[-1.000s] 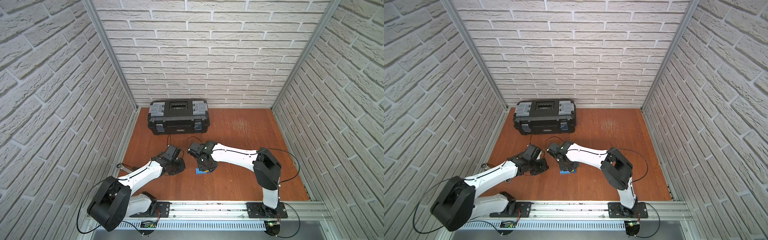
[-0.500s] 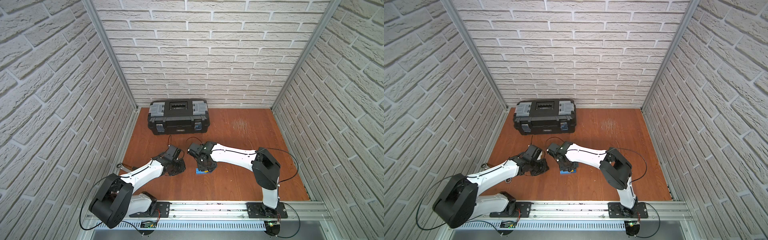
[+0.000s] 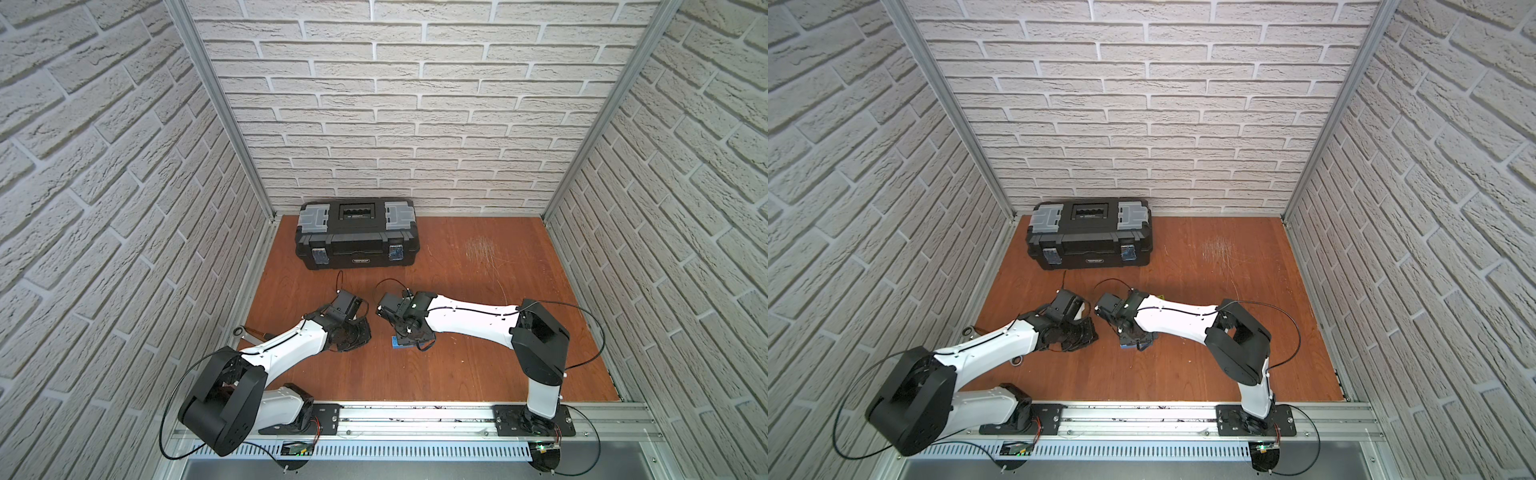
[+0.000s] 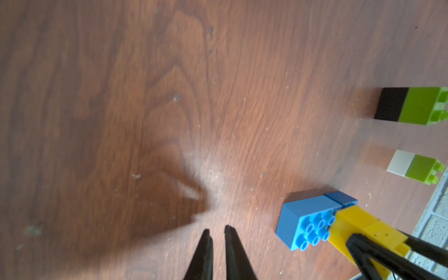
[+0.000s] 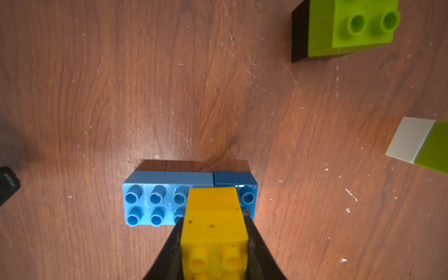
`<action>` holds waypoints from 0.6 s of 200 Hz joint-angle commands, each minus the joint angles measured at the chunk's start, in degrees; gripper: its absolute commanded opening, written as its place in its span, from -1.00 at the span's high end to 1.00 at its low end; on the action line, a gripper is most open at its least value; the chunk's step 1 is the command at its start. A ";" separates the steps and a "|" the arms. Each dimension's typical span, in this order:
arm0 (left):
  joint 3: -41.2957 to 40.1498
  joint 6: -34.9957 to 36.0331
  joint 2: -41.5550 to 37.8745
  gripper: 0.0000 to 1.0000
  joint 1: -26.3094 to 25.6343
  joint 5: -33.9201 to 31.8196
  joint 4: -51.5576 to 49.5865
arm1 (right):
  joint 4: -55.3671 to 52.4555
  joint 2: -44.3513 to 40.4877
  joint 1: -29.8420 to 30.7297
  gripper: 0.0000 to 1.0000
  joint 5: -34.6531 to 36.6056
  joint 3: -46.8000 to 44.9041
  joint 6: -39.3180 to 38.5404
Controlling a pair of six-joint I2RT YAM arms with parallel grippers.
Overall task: Assemble the number 4 with lego
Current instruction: Assemble the lego brick with the lego brick.
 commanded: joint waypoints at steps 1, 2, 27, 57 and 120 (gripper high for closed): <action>-0.22 0.36 0.29 0.70 0.22 0.54 1.39 | 0.67 13.15 -2.00 0.95 -8.63 -6.35 0.49; -0.22 0.38 0.29 0.70 0.20 0.56 1.41 | 0.69 13.27 -2.14 0.95 -8.77 -6.36 0.42; -0.04 0.43 0.41 0.69 0.00 1.09 1.35 | 0.46 15.58 -4.22 0.95 -11.86 -5.95 -1.32; 0.22 0.84 0.65 0.69 0.00 1.48 1.23 | -1.88 15.52 -6.21 0.95 -11.10 -4.62 -3.24; 1.83 1.20 3.17 0.70 -0.09 2.61 1.73 | -8.67 18.94 -7.10 0.95 -8.65 2.57 -6.37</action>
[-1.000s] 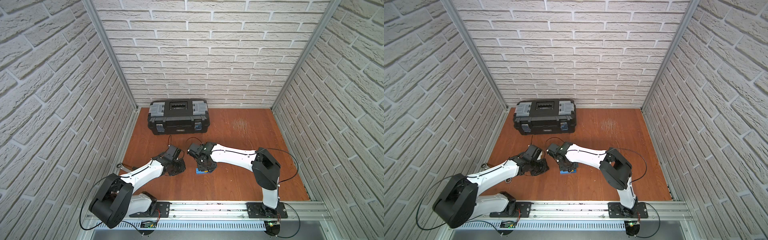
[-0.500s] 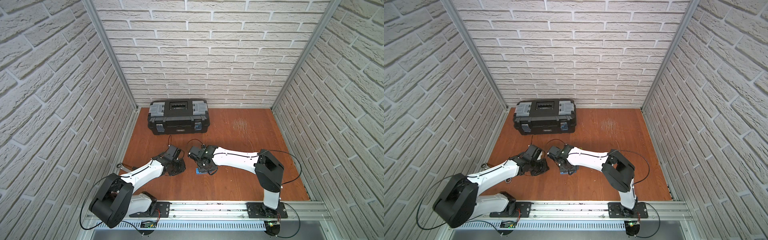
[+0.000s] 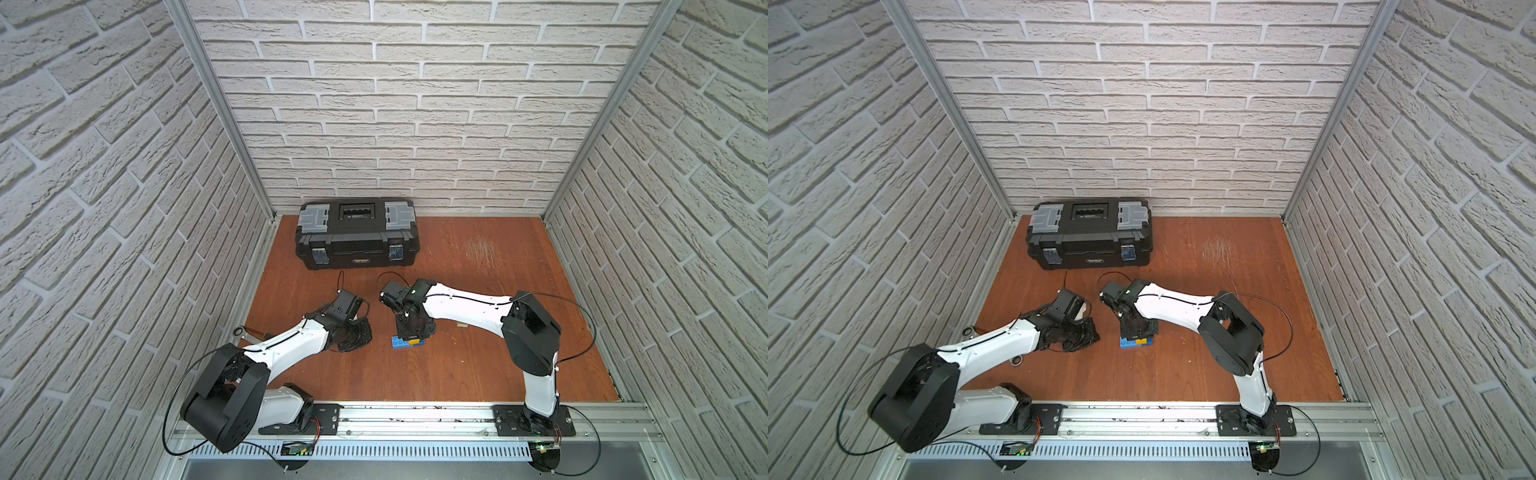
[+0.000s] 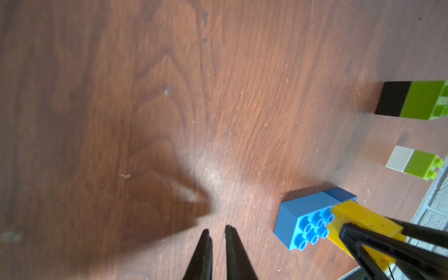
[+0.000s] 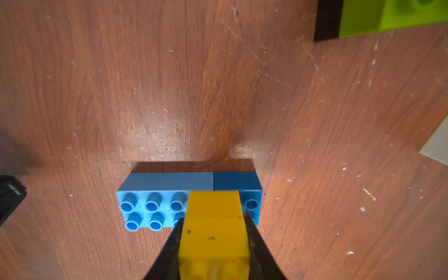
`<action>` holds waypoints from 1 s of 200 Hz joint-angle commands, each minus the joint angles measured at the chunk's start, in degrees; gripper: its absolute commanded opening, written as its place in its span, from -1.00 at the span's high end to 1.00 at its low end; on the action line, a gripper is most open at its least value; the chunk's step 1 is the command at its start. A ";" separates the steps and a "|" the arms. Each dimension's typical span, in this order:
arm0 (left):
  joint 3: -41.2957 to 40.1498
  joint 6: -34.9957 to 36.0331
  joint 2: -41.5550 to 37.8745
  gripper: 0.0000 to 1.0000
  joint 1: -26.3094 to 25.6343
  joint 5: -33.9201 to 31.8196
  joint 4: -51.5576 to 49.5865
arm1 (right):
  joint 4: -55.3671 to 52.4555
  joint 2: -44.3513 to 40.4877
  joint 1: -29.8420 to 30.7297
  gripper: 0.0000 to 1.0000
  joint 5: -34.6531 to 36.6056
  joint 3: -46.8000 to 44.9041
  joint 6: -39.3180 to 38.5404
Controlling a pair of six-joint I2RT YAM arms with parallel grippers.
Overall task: Assemble the number 4 with lego
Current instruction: Assemble the lego brick with the lego brick.
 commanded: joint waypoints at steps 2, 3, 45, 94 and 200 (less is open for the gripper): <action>1.72 0.97 1.45 0.70 -0.11 0.88 1.00 | -2.72 14.40 -2.04 0.95 0.97 -3.39 -2.88; 1.76 0.97 1.49 0.70 -0.09 0.88 1.04 | -2.73 14.50 -2.10 0.95 1.01 -3.37 -2.93; 1.07 -0.03 0.85 0.69 -0.67 0.71 1.71 | 2.63 18.58 -1.47 0.95 -1.67 -8.72 -1.07; 1.93 -1.46 3.29 0.71 -4.16 0.10 2.99 | 0.44 10.41 -1.89 0.80 1.18 -5.02 -0.78; 2.06 -1.90 3.79 0.71 -5.16 -0.44 2.77 | -1.19 -9.41 -0.49 -0.20 3.89 -1.05 -3.14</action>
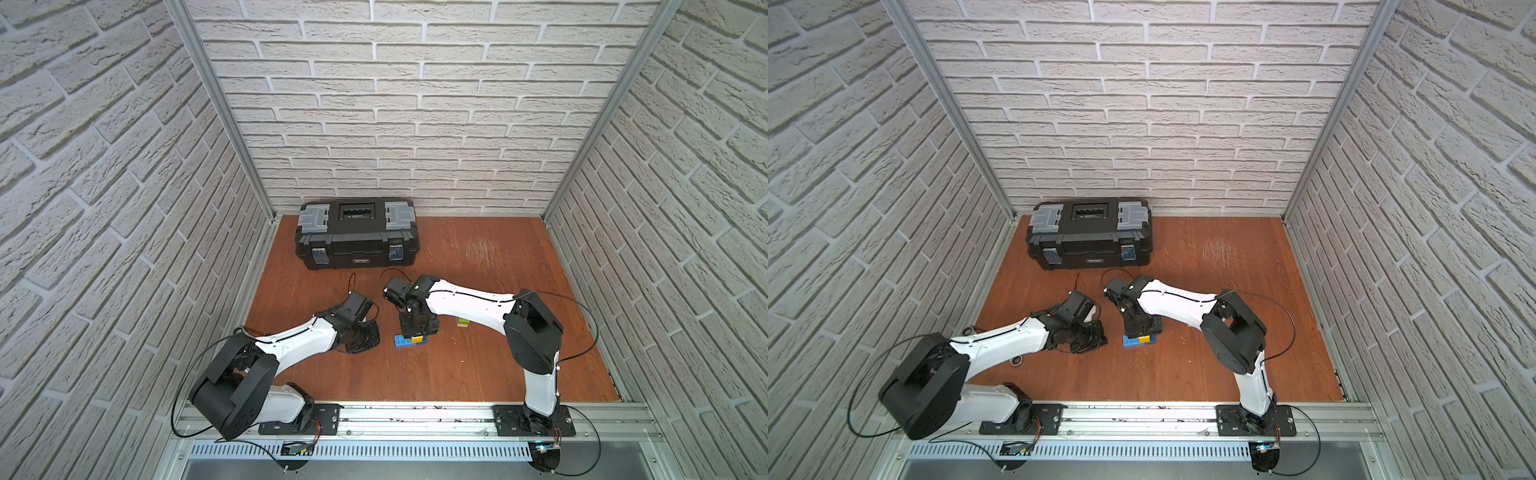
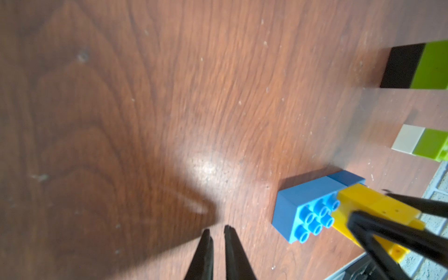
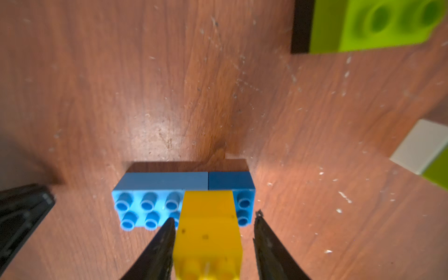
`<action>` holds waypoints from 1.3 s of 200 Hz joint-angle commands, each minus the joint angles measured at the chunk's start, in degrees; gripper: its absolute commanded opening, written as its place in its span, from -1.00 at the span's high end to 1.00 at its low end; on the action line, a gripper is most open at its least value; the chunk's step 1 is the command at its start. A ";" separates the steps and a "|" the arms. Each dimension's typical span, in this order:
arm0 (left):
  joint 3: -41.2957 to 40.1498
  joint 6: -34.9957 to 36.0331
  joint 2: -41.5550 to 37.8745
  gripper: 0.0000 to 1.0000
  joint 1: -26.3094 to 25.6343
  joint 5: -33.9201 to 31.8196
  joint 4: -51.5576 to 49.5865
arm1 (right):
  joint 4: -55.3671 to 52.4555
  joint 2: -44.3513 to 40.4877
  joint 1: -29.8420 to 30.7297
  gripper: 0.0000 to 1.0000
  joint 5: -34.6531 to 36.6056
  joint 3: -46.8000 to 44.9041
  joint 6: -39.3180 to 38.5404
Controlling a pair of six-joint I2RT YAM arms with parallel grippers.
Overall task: Assemble the number 4 with lego
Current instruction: Assemble the lego brick with the lego brick, then pick up the lego brick from the center of the board.
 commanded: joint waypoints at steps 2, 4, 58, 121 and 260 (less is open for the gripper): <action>0.88 -0.37 0.72 0.71 -0.38 -0.72 0.66 | -0.92 -5.38 0.48 -0.21 2.97 -0.37 -0.83; 0.93 -0.39 0.72 0.71 -0.39 -0.78 0.72 | -1.02 -5.61 0.51 -0.22 3.22 -0.27 -0.99; 6.58 2.41 0.66 0.73 -0.41 -4.90 -5.77 | -2.29 -13.42 -1.61 -0.27 8.50 -1.69 -5.29; 19.72 7.94 -9.38 0.59 1.45 -19.90 -22.86 | -1.49 -22.26 -6.49 -0.19 10.04 -7.50 -7.17; 10.47 10.58 -28.49 0.05 22.65 -9.08 -23.96 | -4.16 -27.62 -13.83 -0.19 9.51 -11.22 -5.32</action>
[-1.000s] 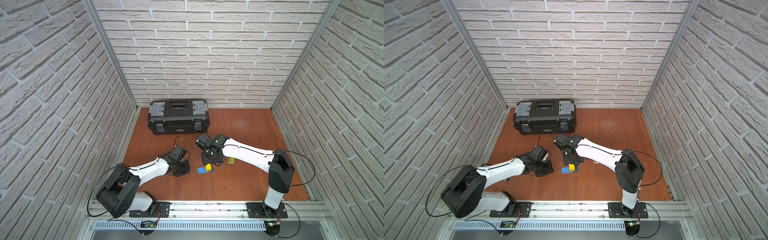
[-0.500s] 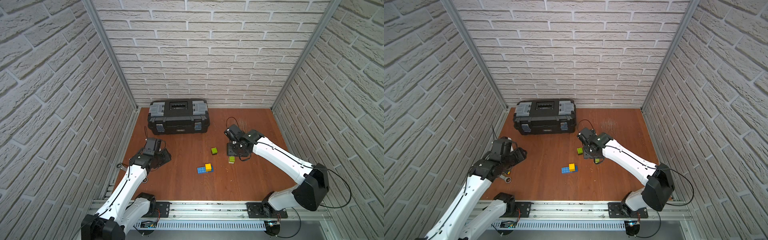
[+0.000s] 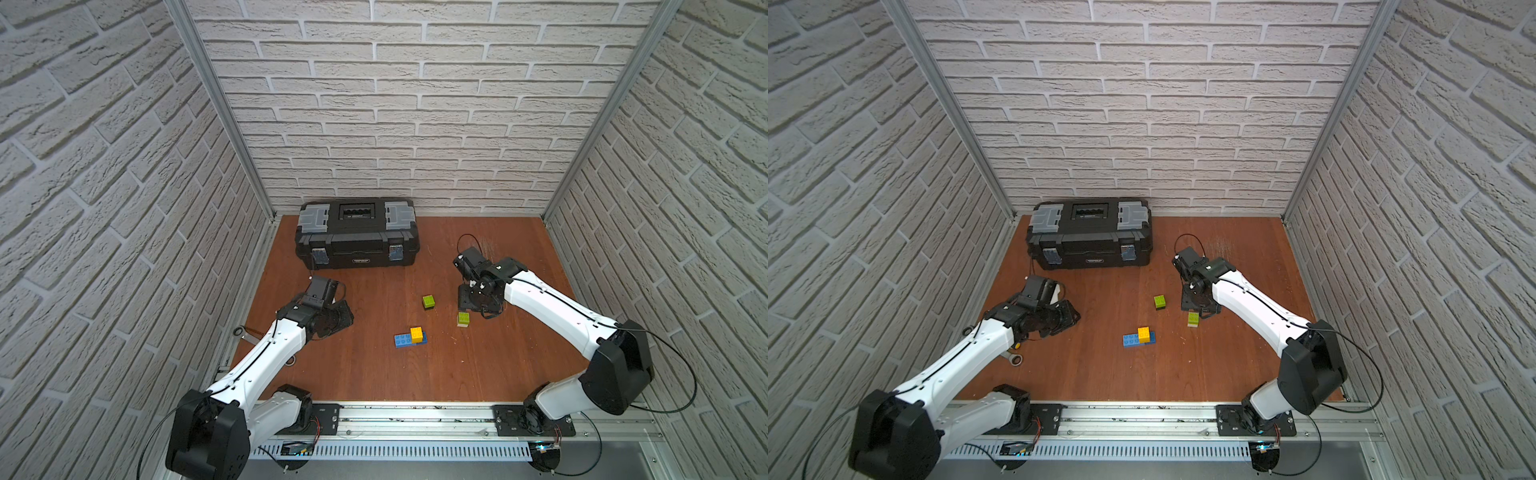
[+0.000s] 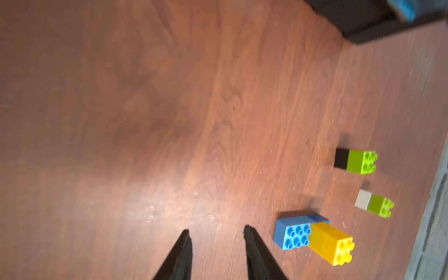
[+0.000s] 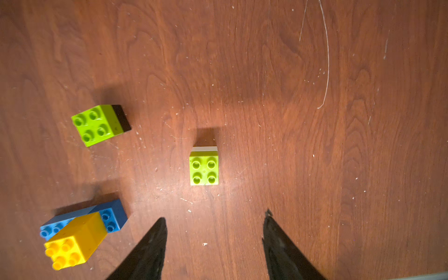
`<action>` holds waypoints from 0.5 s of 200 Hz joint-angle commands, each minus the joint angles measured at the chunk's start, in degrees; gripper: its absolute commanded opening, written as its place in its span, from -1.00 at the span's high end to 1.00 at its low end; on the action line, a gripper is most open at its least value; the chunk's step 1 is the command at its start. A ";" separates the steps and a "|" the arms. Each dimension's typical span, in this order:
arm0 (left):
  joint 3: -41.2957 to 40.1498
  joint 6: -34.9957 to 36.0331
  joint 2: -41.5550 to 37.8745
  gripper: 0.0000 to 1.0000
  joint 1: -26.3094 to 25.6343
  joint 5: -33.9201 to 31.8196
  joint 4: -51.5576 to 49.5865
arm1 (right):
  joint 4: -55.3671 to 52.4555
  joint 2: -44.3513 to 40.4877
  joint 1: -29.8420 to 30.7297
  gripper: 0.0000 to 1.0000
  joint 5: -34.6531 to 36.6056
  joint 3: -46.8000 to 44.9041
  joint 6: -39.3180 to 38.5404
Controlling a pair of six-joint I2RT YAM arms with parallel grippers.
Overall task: Assemble the number 4 with lego
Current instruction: Pick up the lego brick from the center of the board.
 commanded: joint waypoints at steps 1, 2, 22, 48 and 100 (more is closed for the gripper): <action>-2.06 2.13 2.67 0.05 0.89 6.98 4.35 | -2.50 -0.15 -2.01 -0.20 0.34 1.13 0.83; -2.12 2.15 2.83 0.06 0.91 7.17 4.57 | -2.50 -0.20 -2.08 -0.20 0.31 1.08 0.82; -3.87 2.00 5.95 0.10 0.86 10.83 8.52 | -2.59 -0.27 -4.50 -0.23 -0.48 0.36 0.04; -5.27 1.63 10.75 0.18 0.10 12.33 11.63 | -1.89 0.65 -7.29 -0.27 -1.27 -0.54 -1.54; -6.23 -1.14 19.15 0.24 -11.95 7.08 16.18 | 4.10 4.65 -11.31 -0.27 -3.48 -4.84 -3.85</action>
